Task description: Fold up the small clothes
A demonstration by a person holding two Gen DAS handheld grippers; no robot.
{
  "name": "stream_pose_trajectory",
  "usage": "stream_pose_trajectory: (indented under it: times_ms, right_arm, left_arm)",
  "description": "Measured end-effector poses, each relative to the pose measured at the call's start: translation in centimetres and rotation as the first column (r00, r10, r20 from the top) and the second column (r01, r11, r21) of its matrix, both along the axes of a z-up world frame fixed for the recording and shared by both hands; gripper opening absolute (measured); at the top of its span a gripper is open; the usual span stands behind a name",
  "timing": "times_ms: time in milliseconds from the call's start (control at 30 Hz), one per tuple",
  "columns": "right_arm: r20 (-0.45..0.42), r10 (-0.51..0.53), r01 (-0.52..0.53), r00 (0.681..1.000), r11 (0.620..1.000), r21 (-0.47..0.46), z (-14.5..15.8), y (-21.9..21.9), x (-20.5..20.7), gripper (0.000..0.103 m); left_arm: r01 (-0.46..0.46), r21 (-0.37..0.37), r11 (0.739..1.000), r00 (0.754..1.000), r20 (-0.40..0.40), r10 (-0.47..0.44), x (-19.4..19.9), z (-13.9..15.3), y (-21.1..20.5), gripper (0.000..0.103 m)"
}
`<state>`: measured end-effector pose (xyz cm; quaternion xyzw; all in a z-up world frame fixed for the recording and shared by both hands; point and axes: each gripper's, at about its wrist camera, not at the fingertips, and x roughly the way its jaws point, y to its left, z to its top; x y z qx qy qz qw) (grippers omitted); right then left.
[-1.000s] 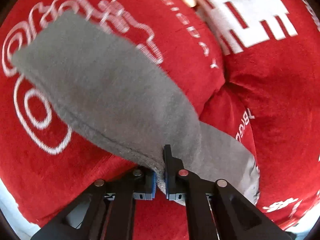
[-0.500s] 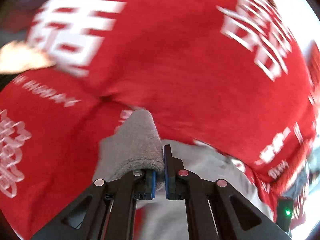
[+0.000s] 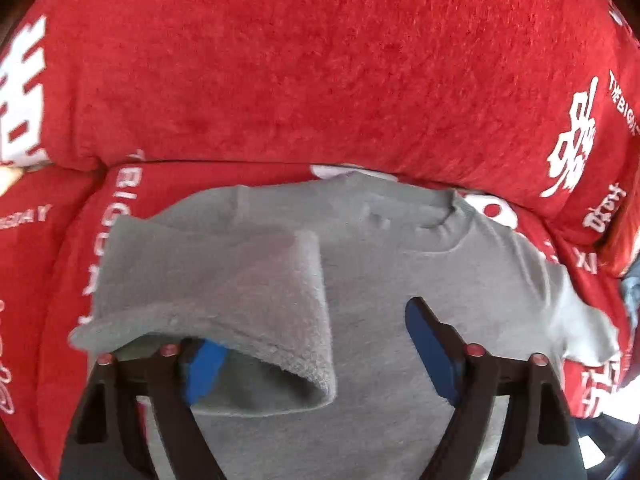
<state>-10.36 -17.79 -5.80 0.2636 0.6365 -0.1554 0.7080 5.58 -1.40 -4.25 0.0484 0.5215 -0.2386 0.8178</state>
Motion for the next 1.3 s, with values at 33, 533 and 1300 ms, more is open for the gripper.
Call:
stream_pose_trajectory:
  times_ms: [33, 533, 1300]
  right_arm:
    - [0.001, 0.001, -0.001, 1.0, 1.0, -0.005, 0.1, -0.1, 0.0, 0.102]
    - [0.147, 0.67, -0.628, 0.727, 0.737, -0.251, 2.0, 14.6, 14.6, 0.102]
    - [0.257, -0.163, 0.069, 0.953, 0.938, 0.339, -4.1, -2.6, 12.4, 0.023]
  left_arm:
    - [0.011, 0.0, 1.0, 1.0, 0.0, -0.011, -0.3, 0.2, 0.3, 0.086]
    - [-0.247, 0.198, 0.949, 0.963, -0.058, 0.262, -0.2, -1.9, 17.4, 0.086]
    - [-0.247, 0.19, 0.95, 0.961, -0.079, 0.265, 1.3, -4.1, 13.5, 0.086]
